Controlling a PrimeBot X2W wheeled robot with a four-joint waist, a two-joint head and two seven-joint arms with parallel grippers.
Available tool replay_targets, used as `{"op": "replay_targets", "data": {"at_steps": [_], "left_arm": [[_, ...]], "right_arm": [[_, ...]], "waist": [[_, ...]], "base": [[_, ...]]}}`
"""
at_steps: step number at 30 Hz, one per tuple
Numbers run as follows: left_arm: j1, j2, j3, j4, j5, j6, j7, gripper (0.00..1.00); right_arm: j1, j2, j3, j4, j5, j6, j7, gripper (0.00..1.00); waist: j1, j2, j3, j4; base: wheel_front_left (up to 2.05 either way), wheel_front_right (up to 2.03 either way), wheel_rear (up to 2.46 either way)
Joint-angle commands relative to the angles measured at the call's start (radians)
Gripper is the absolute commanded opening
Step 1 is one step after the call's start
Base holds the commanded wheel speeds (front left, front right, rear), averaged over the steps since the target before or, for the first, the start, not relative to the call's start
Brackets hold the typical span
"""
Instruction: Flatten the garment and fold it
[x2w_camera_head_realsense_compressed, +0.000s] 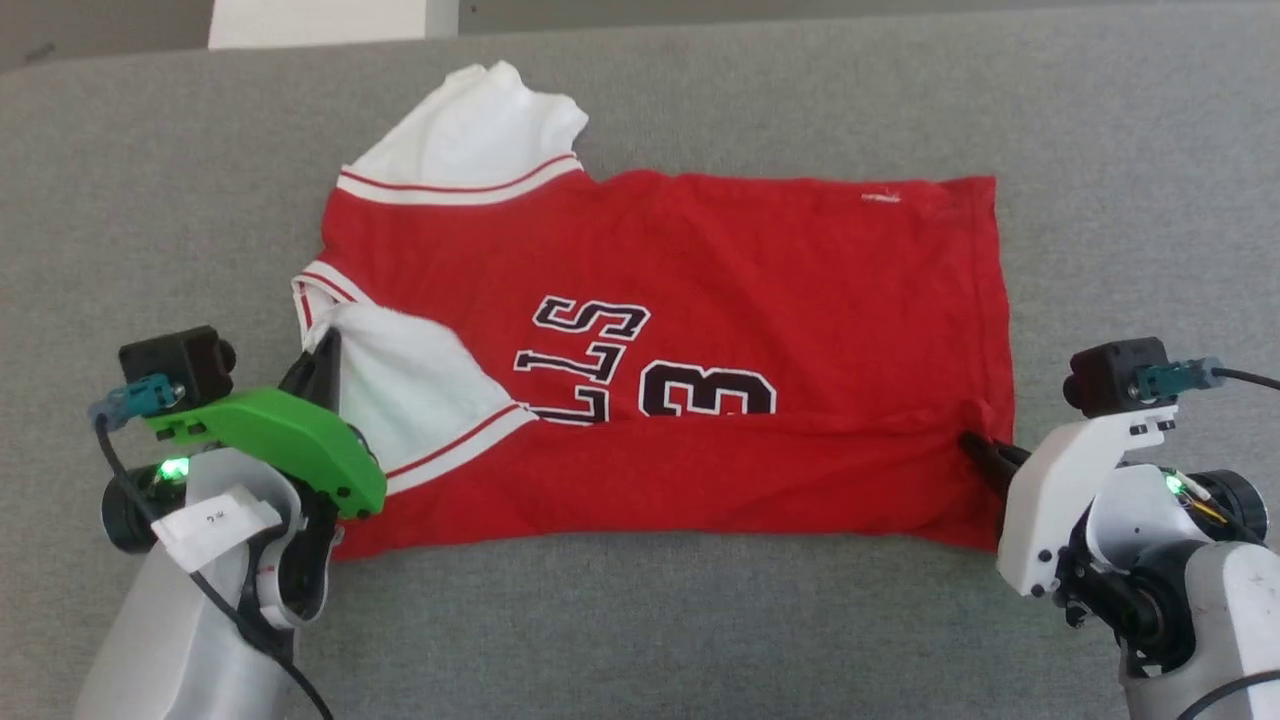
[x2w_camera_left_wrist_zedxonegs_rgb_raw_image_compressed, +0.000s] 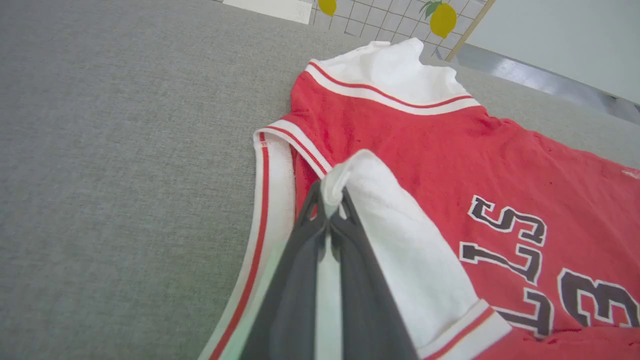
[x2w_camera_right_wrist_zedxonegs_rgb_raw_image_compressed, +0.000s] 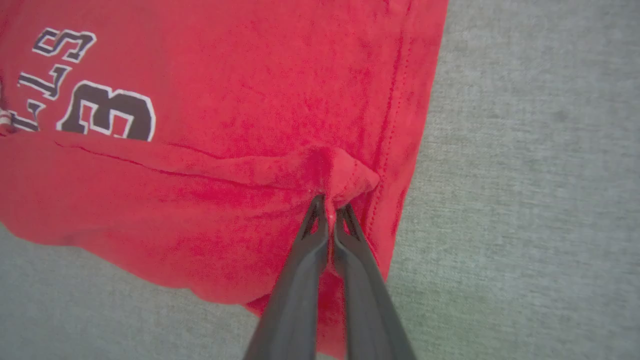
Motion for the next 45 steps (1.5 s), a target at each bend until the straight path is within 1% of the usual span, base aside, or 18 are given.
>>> {"op": "replay_targets", "data": {"at_steps": [1, 5, 8, 9, 10, 13, 14, 15, 17, 19, 21, 24, 28, 32, 34, 36, 41, 45], "left_arm": [[-0.028, -0.007, -0.002, 0.025, 0.012, -0.012, -0.017, 0.0], [-0.054, -0.02, -0.009, 0.094, 0.006, -0.03, -0.039, 0.0], [-0.067, -0.026, -0.004, 0.132, 0.001, -0.033, -0.054, 0.0], [-0.07, -0.028, -0.002, 0.141, -0.001, -0.033, -0.059, 0.53], [-0.074, -0.028, 0.001, 0.148, -0.001, -0.033, -0.065, 1.0], [-0.08, -0.028, 0.014, 0.152, 0.002, -0.026, -0.095, 1.0], [-0.072, -0.026, 0.029, 0.136, 0.005, -0.019, -0.131, 1.0], [-0.065, -0.023, 0.032, 0.13, 0.007, -0.016, -0.139, 1.0], [-0.039, -0.013, 0.04, 0.111, 0.012, -0.003, -0.143, 1.0], [-0.002, 0.004, 0.035, 0.084, 0.027, 0.019, -0.121, 1.0], [0.044, 0.027, 0.02, 0.042, 0.043, 0.044, -0.073, 1.0], [0.119, 0.055, -0.007, -0.033, 0.041, 0.084, 0.054, 1.0], [0.195, 0.096, -0.032, -0.132, 0.023, 0.14, 0.239, 1.0], [0.229, 0.128, -0.044, -0.191, 0.005, 0.177, 0.364, 1.0], [0.231, 0.133, -0.045, -0.195, -0.004, 0.182, 0.392, 1.0], [0.229, 0.134, -0.049, -0.18, -0.017, 0.177, 0.41, 1.0], [0.215, 0.132, -0.06, -0.088, -0.042, 0.149, 0.432, 1.0], [0.211, 0.118, -0.06, -0.029, -0.065, 0.137, 0.435, 1.0]], "right_arm": [[-0.018, 0.008, 0.0, 0.009, -0.008, -0.001, 0.006, 0.0], [-0.025, 0.012, 0.003, 0.027, -0.011, -0.001, 0.02, 0.0], [-0.026, 0.014, 0.002, 0.034, -0.014, -0.001, 0.02, 0.0], [-0.026, 0.014, 0.003, 0.034, -0.014, -0.001, 0.017, 0.45], [-0.025, 0.016, 0.004, 0.035, -0.011, -0.001, 0.012, 1.0], [-0.021, 0.021, -0.005, 0.027, 0.002, -0.001, -0.013, 1.0], [-0.007, 0.03, -0.028, 0.008, 0.015, -0.001, -0.045, 1.0], [-0.001, 0.035, -0.038, 0.001, 0.02, -0.001, -0.054, 1.0], [0.016, 0.044, -0.058, -0.022, 0.028, -0.001, -0.072, 1.0], [0.039, 0.053, -0.083, -0.046, 0.036, -0.001, -0.087, 1.0], [0.067, 0.058, -0.105, -0.073, 0.032, -0.001, -0.096, 1.0], [0.111, 0.067, -0.136, -0.115, 0.03, -0.001, -0.094, 1.0], [0.148, 0.075, -0.161, -0.164, 0.026, -0.001, -0.078, 1.0], [0.162, 0.081, -0.17, -0.196, 0.026, -0.001, -0.065, 1.0], [0.165, 0.083, -0.171, -0.206, 0.027, -0.001, -0.063, 1.0], [0.165, 0.085, -0.172, -0.213, 0.027, -0.001, -0.062, 1.0], [0.16, 0.087, -0.164, -0.219, 0.029, -0.001, -0.064, 1.0], [0.158, 0.088, -0.157, -0.217, 0.026, -0.001, -0.066, 1.0]], "waist": [[0.0, -0.0001, 0.045, 0.001], [0.0, -0.0001, 0.057, 0.0], [0.0, -0.0001, 0.057, -0.001], [0.0, -0.0001, 0.054, -0.001], [0.0, -0.0001, 0.049, 0.0], [0.0, -0.0001, 0.031, 0.004], [0.0, -0.0001, 0.003, 0.013], [0.0, -0.0001, -0.009, 0.016], [0.0, -0.0001, -0.032, 0.02], [0.0, -0.0001, -0.061, 0.027], [0.0, -0.0001, -0.088, 0.033], [0.0, -0.0001, -0.118, 0.041], [0.0, -0.0001, -0.128, 0.041], [0.0, -0.0001, -0.119, 0.031], [0.0, -0.0001, -0.11, 0.025], [0.0, -0.0001, -0.101, 0.017], [0.0, -0.0001, -0.081, -0.004], [0.0, -0.0001, -0.071, -0.013]], "base": [[0.0, 0.0, 0.0], [0.0, 0.0, 0.0], [0.0, 0.0, 0.0], [0.0, 0.0, 0.0], [0.0, 0.0, 0.0], [0.0, 0.0, 0.0], [0.0, 0.0, 0.0], [0.0, 0.0, 0.0], [0.0, 0.0, 0.0], [0.0, 0.0, 0.0], [0.0, 0.0, 0.0], [0.0, 0.0, 0.0], [0.0, 0.0, 0.0], [0.0, 0.0, 0.0], [0.0, 0.0, 0.0], [0.0, 0.0, 0.0], [0.0, 0.0, 0.0], [0.0, 0.0, 0.0]]}}
